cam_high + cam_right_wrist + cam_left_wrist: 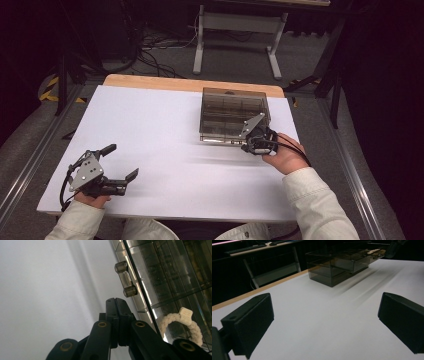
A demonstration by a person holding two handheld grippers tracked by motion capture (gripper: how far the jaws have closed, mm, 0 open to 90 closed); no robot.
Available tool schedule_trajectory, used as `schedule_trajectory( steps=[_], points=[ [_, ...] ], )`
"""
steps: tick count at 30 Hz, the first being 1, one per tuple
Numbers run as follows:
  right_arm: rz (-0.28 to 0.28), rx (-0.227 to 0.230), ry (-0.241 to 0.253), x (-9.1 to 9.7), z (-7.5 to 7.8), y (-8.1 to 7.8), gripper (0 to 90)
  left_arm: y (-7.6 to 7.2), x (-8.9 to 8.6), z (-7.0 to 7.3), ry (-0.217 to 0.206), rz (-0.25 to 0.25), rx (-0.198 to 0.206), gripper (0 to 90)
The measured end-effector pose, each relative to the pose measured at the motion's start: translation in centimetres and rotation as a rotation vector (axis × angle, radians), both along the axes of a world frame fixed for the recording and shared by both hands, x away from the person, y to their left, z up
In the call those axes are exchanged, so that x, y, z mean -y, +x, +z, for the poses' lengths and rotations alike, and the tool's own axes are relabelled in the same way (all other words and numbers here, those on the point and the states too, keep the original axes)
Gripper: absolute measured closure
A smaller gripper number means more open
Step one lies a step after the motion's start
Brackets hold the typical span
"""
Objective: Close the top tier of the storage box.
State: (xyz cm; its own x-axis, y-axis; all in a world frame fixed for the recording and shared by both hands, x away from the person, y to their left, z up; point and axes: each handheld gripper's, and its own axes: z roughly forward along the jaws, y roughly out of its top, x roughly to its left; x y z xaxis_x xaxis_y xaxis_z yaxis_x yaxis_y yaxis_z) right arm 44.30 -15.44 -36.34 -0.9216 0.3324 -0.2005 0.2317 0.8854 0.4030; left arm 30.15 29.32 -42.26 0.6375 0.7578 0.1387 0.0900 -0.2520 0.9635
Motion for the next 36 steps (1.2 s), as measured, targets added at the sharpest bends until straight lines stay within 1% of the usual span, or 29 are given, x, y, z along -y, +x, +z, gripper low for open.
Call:
schedule_trajectory(
  steps=[3, 5, 10, 12, 14, 16, 19, 28, 30, 33, 36],
  points=[
    [0.001, -0.004, -0.019, -0.1, -0.2, 0.3, 89.9, 0.0, 0.0, 0.0, 0.0, 0.0, 0.0, 1.2],
    [-0.014, -0.002, -0.023, -0.2, -0.4, 0.4, 90.0, 0.0, 0.0, 0.0, 0.0, 0.0, -0.001, 1.2],
    [-0.024, 0.003, -0.044, -0.5, -0.7, 0.6, 90.0, 0.0, 0.0, 0.0, 0.0, 0.0, 0.0, 1.2],
    [-0.025, 0.011, -0.058, -0.5, -0.8, 0.8, 90.0, 0.0, 0.0, 0.0, 0.0, 0.0, 0.0, 1.2],
    [-0.032, 0.023, -0.062, -0.6, -0.9, 0.9, 90.0, 0.0, 0.0, 0.0, 0.0, 0.0, 0.001, 1.2],
    [-0.036, 0.041, -0.054, -0.5, -0.7, 0.9, 90.0, 0.0, 0.0, 0.0, 0.0, 0.001, 0.001, 1.2],
    [-0.04, 0.035, -0.049, -0.5, -0.7, 1.0, 90.0, 0.0, 0.0, 0.0, -0.001, 0.001, 0.002, 1.2],
    [-0.047, 0.046, -0.051, -0.4, -0.6, 1.1, 90.0, 0.0, 0.0, 0.0, -0.001, 0.0, 0.001, 1.2],
    [-0.053, 0.048, -0.043, -0.3, -0.5, 1.1, 90.0, 0.0, 0.0, 0.0, 0.001, 0.001, 0.0, 1.2],
    [-0.059, 0.068, -0.037, -0.3, -0.4, 1.3, 90.0, 0.0, 0.0, 0.0, 0.003, -0.002, 0.001, 1.2],
    [-0.067, 0.074, -0.024, -0.4, -0.4, 1.5, 90.0, 0.0, 0.0, 0.0, 0.005, -0.002, 0.002, 1.2]
  ],
)
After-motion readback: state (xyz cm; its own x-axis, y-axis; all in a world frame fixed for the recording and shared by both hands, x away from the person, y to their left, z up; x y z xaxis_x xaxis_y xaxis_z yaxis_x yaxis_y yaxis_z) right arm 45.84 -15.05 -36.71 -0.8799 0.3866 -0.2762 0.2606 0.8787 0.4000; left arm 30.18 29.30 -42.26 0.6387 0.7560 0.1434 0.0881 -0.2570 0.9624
